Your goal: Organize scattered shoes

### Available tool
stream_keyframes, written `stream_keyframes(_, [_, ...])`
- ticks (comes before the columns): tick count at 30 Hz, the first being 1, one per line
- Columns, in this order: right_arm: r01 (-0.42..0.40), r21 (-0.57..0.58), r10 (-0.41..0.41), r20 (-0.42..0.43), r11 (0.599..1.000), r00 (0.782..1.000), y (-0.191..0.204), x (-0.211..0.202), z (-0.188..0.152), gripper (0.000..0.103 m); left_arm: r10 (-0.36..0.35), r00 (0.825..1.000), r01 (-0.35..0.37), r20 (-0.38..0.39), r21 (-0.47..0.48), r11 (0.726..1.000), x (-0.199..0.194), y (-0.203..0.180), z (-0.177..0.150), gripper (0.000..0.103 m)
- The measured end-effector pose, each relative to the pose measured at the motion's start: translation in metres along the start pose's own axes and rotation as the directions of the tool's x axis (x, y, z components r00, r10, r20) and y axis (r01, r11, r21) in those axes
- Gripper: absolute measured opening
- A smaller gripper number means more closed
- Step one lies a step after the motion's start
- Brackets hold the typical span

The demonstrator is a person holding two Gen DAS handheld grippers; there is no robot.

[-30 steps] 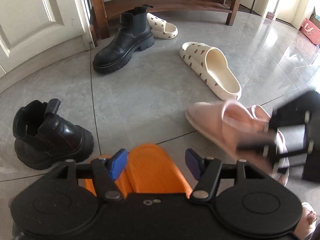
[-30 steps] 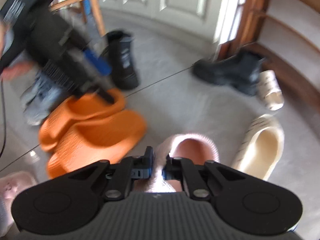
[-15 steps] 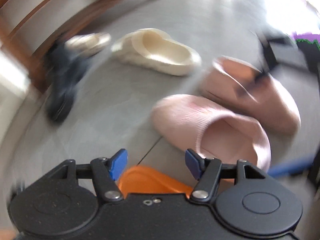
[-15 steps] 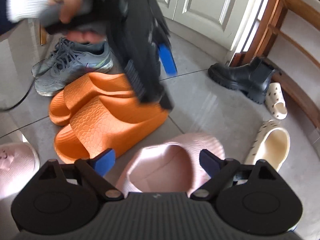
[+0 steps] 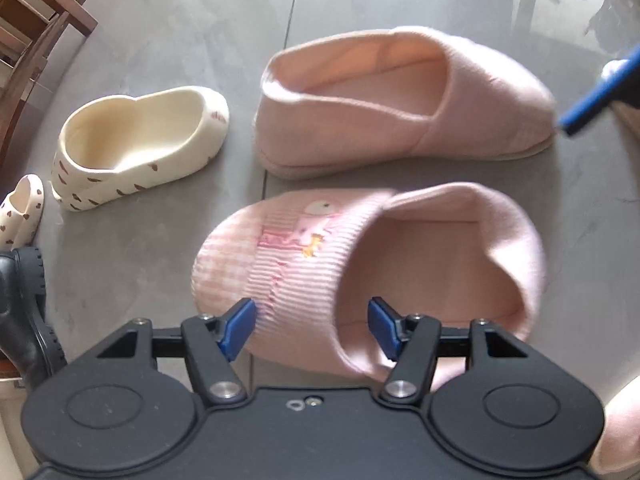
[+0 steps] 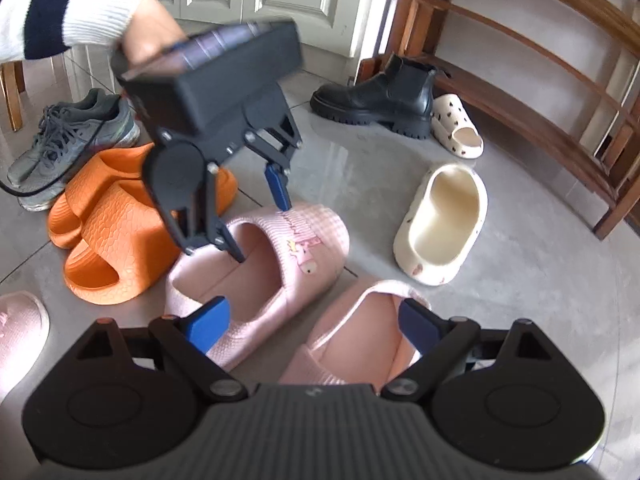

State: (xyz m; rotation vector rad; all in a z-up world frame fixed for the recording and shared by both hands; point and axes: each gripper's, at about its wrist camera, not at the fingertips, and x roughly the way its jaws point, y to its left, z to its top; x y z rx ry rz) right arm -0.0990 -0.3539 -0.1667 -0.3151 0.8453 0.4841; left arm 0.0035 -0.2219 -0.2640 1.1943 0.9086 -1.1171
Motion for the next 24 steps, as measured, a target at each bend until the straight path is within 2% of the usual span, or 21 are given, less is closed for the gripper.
stream_keyframes(1, [-0.006, 0.003, 0.006, -0.005, 1.0, 1.0, 0.001, 0.003, 0.001, 0.093, 0.007, 1.0, -0.007, -0.001, -0.02, 1.0, 0.001, 0.001, 0.001, 0.031])
stream_keyframes(2, [-0.007, 0.001, 0.007, -0.005, 1.0, 1.0, 0.001, 0.005, 0.0, 0.093, 0.014, 1.0, -0.014, -0.003, -0.04, 0.999, 0.002, 0.002, 0.002, 0.017])
stream_keyframes(4, [-0.008, -0.006, 0.008, 0.004, 1.0, 1.0, 0.001, 0.008, 0.001, 0.093, 0.027, 1.0, -0.028, -0.006, -0.08, 0.996, 0.004, 0.004, 0.003, 0.013])
stream_keyframes(9, [-0.016, 0.023, 0.015, 0.033, 1.0, 0.999, -0.005, 0.005, 0.002, 0.093, 0.061, 0.998, -0.063, -0.017, -0.178, 0.982, 0.009, 0.01, 0.007, 0.011])
stream_keyframes(10, [-0.016, 0.026, 0.015, 0.035, 1.0, 0.999, -0.006, 0.004, 0.002, 0.093, 0.067, 0.998, -0.068, -0.011, -0.22, 0.973, 0.008, 0.012, 0.005, 0.011])
stream_keyframes(12, [-0.011, 0.033, 0.009, 0.043, 0.999, 0.999, -0.009, 0.002, 0.001, 0.093, 0.077, 0.997, -0.07, 0.007, -0.346, 0.936, 0.004, 0.014, -0.005, 0.011])
stream_keyframes(15, [-0.014, 0.037, 0.013, 0.05, 0.999, 0.999, -0.011, -0.002, 0.001, 0.093, 0.081, 0.997, -0.059, 0.016, -0.547, 0.835, -0.011, 0.014, -0.021, 0.011])
stream_keyframes(18, [-0.019, 0.025, 0.017, 0.062, 1.0, 0.998, -0.012, -0.007, 0.001, 0.093, 0.076, 0.997, -0.049, 0.01, -0.681, 0.73, -0.025, 0.013, -0.032, 0.012])
stream_keyframes(19, [-0.024, 0.013, 0.023, 0.064, 1.0, 0.998, -0.013, -0.01, 0.002, 0.093, 0.075, 0.997, -0.047, 0.005, -0.737, 0.675, -0.032, 0.014, -0.037, 0.013])
stream_keyframes(21, [-0.035, -0.012, 0.036, 0.067, 0.999, 0.997, -0.014, -0.015, 0.002, 0.093, 0.082, 0.997, -0.047, 0.001, -0.81, 0.584, -0.046, 0.018, -0.042, 0.015])
stream_keyframes(23, [-0.04, -0.048, 0.043, 0.073, 0.998, 0.996, -0.018, -0.024, 0.002, 0.093, 0.11, 0.994, -0.056, -0.007, -0.892, 0.449, -0.065, 0.027, -0.047, 0.015])
stream_keyframes(24, [-0.041, -0.062, 0.046, 0.077, 0.997, 0.996, -0.02, -0.029, 0.003, 0.093, 0.13, 0.991, -0.068, -0.018, -0.917, 0.394, -0.072, 0.031, -0.047, 0.015])
